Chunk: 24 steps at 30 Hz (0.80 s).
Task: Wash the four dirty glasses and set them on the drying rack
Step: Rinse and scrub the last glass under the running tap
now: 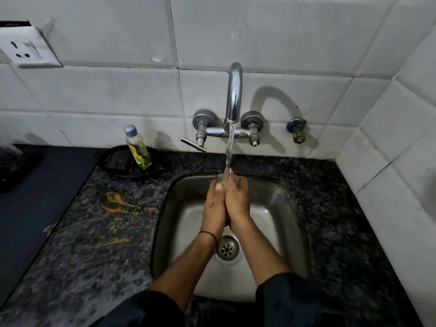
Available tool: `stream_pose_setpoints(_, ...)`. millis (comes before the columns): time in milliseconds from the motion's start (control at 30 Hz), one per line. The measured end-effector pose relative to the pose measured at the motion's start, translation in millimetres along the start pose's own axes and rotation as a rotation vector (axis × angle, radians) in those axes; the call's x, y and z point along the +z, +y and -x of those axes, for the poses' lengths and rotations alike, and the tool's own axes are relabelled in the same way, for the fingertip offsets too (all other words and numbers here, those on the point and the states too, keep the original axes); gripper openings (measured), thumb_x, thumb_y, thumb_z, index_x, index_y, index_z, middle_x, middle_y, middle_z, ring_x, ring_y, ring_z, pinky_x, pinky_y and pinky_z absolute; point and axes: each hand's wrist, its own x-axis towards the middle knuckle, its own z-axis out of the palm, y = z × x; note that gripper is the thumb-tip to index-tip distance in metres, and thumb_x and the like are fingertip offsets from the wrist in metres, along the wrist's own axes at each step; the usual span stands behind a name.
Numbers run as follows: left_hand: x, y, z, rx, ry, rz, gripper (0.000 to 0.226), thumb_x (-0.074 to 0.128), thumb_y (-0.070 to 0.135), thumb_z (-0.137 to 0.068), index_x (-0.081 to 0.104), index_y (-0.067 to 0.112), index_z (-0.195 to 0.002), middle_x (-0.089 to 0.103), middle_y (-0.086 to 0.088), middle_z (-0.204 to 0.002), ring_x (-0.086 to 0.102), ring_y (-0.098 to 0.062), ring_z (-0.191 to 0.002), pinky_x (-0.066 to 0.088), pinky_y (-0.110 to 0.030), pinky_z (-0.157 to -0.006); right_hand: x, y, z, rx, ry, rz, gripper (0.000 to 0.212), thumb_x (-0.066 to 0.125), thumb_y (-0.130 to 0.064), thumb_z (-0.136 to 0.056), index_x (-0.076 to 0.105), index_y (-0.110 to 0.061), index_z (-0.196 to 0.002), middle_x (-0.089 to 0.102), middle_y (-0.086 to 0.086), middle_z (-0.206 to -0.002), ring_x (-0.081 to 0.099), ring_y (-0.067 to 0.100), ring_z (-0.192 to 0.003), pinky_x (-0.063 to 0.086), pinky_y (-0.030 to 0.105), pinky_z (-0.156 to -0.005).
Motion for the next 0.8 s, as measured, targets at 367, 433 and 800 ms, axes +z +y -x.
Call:
stream_pose_setpoints(367,-6.0,10.3,-9.6,-0.097,0.08,-0.091,0.06,0.024,0.059,-0.102,0.072,0.024,-0.101,0.075,-0.004,-0.099,0.071,-0.016,-0.097,0.058,-0.037,-0.085,-1.7,20.3,10.9,-0.186,-0.16,-0.008,0.041,0.071,-0.044,-0.089,0.042,-0.045,-0.117,0.065,-0.003,-0.116,0.067,0.016,-0.103,0.054,0.028,-0.076)
stream_pose_setpoints(433,-5.1,-4.0,2.3,0.097,0.023,-0.092,0.036,0.028,0.046,-0.106,0.061,0.039,-0.119,0.067,0.018,-0.108,0.065,0.009,-0.1,0.054,-0.018,-0.085,1.5,12.5,10.9,-0.202,0.017,-0.028,0.043,0.075,-0.055,-0.081,0.054,-0.031,-0.109,0.07,-0.003,-0.102,0.071,0.016,-0.093,0.057,0.029,-0.074)
stream_pose_setpoints(800,-12.9,26.6,-24.3,-0.139,0.029,-0.08,0.075,0.02,0.068,-0.097,0.072,0.016,-0.111,0.075,-0.009,-0.104,0.071,-0.021,-0.097,0.057,-0.034,-0.077,4.0,16.9,10.4,-0.209,-0.22,-0.033,0.041,0.054,-0.036,-0.102,0.035,-0.041,-0.137,0.055,-0.004,-0.136,0.058,0.011,-0.115,0.05,0.026,-0.085)
